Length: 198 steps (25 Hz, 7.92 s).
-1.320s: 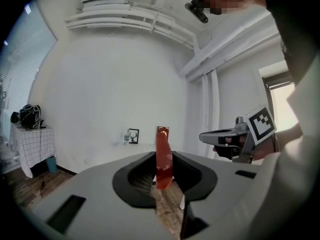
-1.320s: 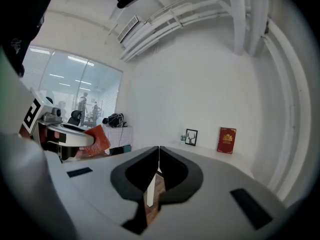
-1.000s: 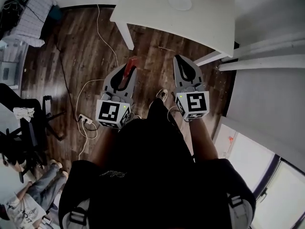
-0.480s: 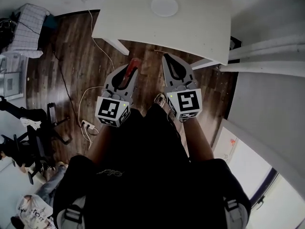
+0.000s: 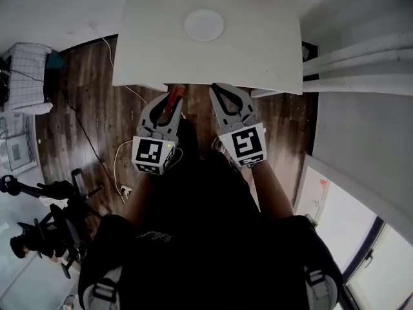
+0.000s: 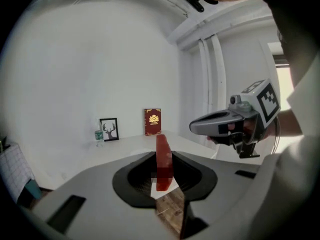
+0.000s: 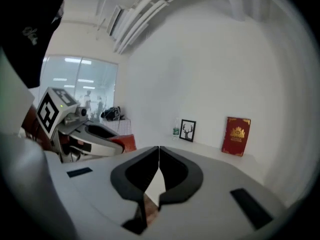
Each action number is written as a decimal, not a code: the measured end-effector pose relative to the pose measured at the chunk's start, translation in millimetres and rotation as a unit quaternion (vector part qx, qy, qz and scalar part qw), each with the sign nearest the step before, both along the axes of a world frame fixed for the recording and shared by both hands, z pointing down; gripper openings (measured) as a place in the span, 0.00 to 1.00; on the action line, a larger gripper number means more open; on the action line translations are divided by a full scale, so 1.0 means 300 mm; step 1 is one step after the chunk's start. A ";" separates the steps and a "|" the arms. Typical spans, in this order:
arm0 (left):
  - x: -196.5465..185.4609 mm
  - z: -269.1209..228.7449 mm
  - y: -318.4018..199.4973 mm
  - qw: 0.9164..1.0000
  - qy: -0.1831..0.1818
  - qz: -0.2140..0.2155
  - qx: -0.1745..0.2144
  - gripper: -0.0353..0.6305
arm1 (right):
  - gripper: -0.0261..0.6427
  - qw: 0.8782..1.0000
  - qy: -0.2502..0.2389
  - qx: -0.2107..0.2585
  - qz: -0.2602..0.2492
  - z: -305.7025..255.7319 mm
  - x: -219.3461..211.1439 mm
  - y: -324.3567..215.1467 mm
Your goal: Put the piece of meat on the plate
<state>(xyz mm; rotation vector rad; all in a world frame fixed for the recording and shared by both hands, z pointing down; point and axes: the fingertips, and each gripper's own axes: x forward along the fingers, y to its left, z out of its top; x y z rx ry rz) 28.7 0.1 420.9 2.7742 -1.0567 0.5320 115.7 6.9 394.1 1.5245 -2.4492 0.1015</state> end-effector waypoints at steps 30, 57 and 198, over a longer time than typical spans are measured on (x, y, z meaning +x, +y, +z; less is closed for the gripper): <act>0.141 0.079 -0.511 0.848 -0.250 0.360 0.297 0.19 | 0.19 0.806 0.578 0.001 -0.130 0.178 -0.149 -0.557; 0.086 0.275 -0.730 0.979 -0.122 0.157 0.049 0.06 | 0.17 0.826 0.547 -0.117 -0.073 0.431 0.168 -0.637; -0.074 0.140 -0.539 0.988 0.046 0.125 -0.080 0.06 | 0.07 0.981 0.051 -0.133 0.132 0.227 -0.010 -0.506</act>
